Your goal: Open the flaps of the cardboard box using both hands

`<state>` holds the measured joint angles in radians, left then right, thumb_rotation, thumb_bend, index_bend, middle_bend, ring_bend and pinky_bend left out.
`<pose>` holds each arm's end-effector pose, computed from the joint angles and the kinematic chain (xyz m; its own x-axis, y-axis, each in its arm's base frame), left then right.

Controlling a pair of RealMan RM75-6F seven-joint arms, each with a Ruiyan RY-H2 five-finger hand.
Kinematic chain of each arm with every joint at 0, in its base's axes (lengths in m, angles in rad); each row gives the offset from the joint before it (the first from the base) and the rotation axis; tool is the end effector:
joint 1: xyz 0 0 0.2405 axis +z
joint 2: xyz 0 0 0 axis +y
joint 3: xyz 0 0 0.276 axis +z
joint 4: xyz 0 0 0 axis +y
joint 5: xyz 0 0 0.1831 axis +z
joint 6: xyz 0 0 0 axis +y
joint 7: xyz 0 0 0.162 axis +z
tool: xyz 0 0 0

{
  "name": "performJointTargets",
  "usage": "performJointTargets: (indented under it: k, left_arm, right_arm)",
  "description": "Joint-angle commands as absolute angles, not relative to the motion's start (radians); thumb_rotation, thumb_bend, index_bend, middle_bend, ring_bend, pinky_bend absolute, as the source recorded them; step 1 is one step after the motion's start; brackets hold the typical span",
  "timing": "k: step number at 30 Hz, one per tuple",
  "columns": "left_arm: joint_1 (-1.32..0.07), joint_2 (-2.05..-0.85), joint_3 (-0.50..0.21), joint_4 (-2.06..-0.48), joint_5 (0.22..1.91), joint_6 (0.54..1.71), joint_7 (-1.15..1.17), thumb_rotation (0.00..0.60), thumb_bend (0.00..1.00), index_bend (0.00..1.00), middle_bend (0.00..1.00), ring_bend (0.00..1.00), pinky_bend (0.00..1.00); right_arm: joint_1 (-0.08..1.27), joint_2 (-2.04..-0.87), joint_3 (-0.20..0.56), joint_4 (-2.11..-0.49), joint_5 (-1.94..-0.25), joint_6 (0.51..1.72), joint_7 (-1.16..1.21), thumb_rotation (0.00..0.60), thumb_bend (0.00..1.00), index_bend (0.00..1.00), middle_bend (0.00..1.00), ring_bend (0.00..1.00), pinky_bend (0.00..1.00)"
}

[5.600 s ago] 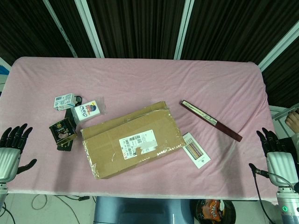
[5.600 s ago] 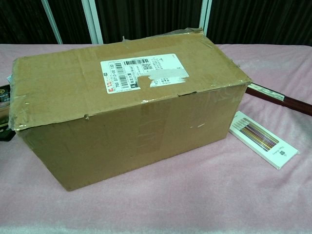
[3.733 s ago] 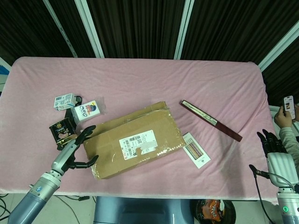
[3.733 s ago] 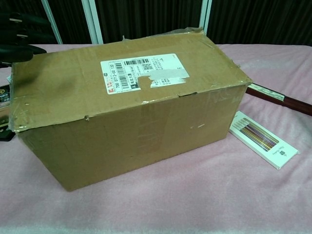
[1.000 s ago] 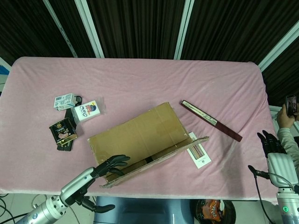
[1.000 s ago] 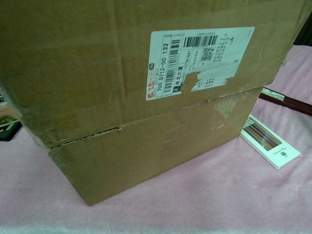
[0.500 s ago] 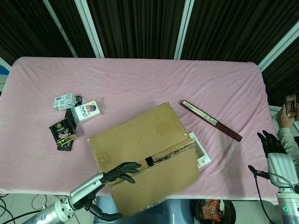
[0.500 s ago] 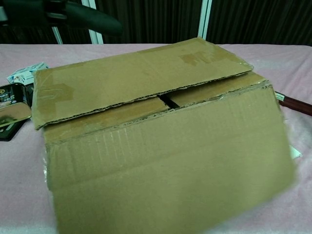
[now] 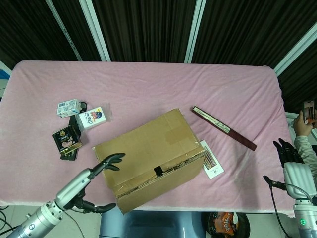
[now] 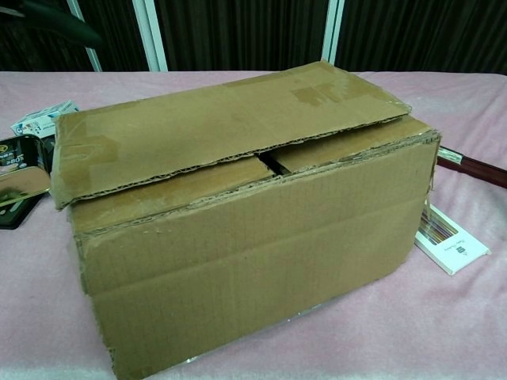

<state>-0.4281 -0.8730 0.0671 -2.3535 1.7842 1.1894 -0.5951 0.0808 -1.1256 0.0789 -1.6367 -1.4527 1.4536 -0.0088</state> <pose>-0.0936 0.1928 0.1707 -0.3338 0.6280 0.7030 0.7700 -0.2485 0.5877 -0.3206 -0.2018 0.1906 0.3676 -0.0091 0.9299 -0.9292 0.0371 0.3677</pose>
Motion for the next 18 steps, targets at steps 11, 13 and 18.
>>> performJointTargets:
  k: [11, 13, 18]
  left_arm:
    - [-0.163, -0.99, 0.012, -1.912, 1.659, 1.59, 0.057, 0.6, 0.2, 0.0, 0.02, 0.05, 0.16]
    - [-0.147, -1.004, 0.013, -1.873, 1.634, 1.6, 0.03, 0.6, 0.2, 0.0, 0.01, 0.04, 0.16]
    - [-0.143, -1.009, -0.008, -1.839, 1.617, 1.613, -0.022, 0.6, 0.2, 0.0, 0.01, 0.04, 0.15]
  right_arm:
    - [0.084, -1.103, 0.082, -1.698, -1.462, 1.457, -0.013, 0.6, 0.22, 0.0, 0.0, 0.0, 0.21]
    - [0.085, -1.089, 0.087, -1.75, -1.468, 1.462, 0.001, 0.6, 0.22, 0.0, 0.0, 0.0, 0.21]
    - [0.096, -1.041, 0.103, -1.943, -1.462, 1.448, 0.046, 0.6, 0.23, 0.0, 0.0, 0.0, 0.21]
